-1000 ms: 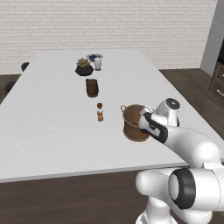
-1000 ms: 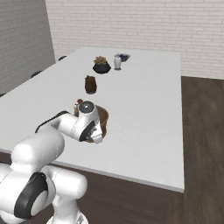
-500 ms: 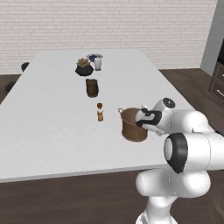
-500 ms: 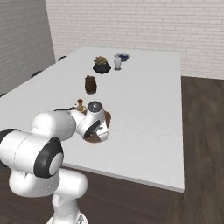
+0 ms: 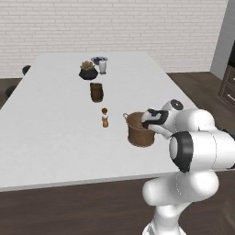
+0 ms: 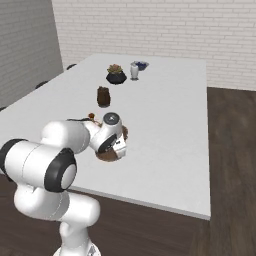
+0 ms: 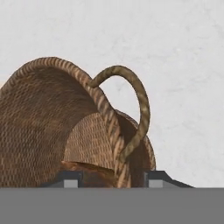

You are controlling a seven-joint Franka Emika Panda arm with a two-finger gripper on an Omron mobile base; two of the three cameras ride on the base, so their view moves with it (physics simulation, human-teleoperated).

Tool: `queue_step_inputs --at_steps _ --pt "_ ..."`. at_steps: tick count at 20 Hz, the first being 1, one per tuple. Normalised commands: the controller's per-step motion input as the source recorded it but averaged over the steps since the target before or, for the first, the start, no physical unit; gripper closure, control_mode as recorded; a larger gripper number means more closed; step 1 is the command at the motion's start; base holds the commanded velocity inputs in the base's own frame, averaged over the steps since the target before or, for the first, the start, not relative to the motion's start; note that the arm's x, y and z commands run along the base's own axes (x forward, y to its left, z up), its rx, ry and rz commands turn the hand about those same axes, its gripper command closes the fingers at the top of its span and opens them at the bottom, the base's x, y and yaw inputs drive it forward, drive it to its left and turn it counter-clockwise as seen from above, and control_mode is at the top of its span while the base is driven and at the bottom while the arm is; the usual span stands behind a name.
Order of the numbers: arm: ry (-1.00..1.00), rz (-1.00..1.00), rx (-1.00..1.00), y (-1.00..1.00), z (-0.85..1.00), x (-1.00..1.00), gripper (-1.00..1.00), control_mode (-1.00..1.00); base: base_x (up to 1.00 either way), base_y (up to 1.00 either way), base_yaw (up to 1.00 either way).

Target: Open the cabinet, pick up the bread from the cabinet and place it in the basket. Then move the basket to the dining counter.

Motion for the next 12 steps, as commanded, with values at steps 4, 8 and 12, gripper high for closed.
queue_step_inputs --at_steps 4,8,12 --pt "0.00 0.05 0.00 0.05 0.32 -0.31 -1.00 -1.00 0.00 0.00 0.00" --pt "-0.01 0.04 0.00 0.00 0.47 -0.32 -1.00 -1.00 0.00 0.00 0.00" --pt "-0.04 0.07 0.00 0.00 0.97 -0.63 -1.00 -1.00 0.00 0.00 0.00"
